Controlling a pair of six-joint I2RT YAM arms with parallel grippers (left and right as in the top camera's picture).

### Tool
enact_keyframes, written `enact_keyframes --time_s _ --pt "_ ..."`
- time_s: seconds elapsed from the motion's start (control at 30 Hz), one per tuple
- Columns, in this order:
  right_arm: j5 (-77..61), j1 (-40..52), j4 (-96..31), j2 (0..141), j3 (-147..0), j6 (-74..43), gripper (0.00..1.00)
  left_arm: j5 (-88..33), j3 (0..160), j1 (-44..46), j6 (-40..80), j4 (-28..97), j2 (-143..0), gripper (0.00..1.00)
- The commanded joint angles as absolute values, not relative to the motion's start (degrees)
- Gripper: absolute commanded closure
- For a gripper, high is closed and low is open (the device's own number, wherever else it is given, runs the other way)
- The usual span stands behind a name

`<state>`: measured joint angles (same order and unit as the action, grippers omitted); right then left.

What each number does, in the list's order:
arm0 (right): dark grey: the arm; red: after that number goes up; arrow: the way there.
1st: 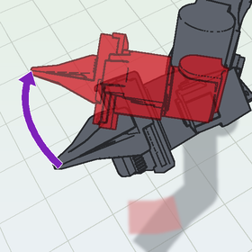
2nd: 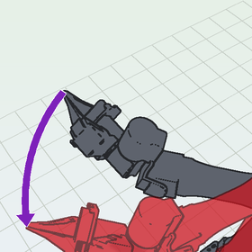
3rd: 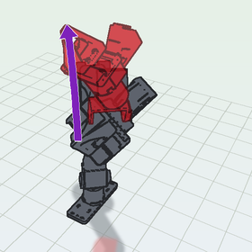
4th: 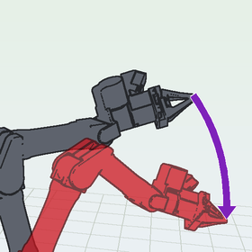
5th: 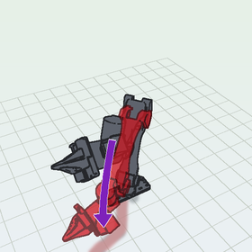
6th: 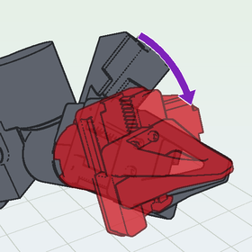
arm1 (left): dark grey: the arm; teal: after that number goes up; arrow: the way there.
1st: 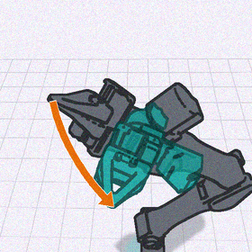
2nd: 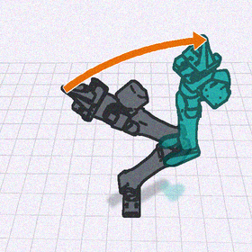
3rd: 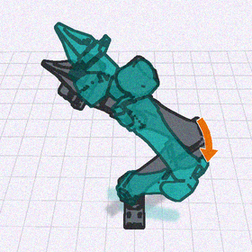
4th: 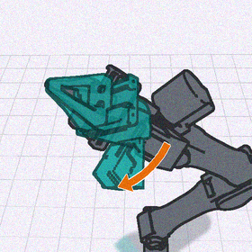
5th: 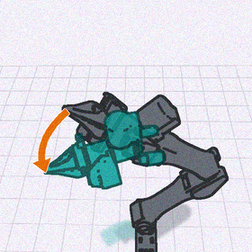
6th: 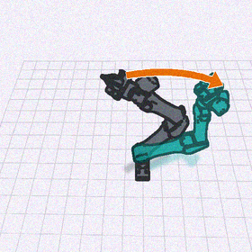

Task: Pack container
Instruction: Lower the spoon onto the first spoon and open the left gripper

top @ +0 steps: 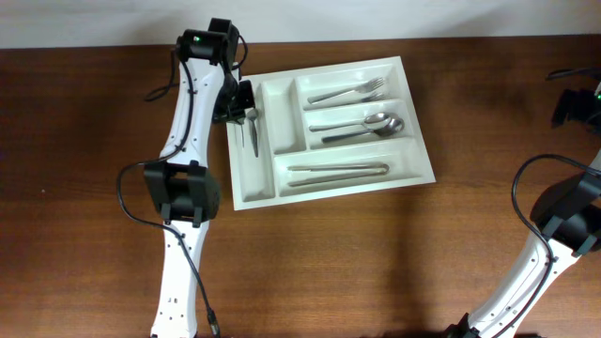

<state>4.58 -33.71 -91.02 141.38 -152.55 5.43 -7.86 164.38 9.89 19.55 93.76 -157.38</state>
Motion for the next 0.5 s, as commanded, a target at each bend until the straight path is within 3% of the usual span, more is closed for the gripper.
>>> enact_keyframes --time_s 0.0,0.33,0.47 --pt "4.27 -33.78 -90.98 141.16 -152.14 5.76 0.02 -7.22 165.05 11.18 20.1 93.69 -159.54 0.98" --pt "4.27 -33.78 -90.98 141.16 -152.14 5.76 0.01 -7.18 165.05 13.21 19.68 93.19 -160.31 0.97" --pt "4.27 -33.78 -90.98 141.16 -152.14 5.76 0.01 -7.16 165.05 13.26 19.68 93.06 -160.31 0.83"
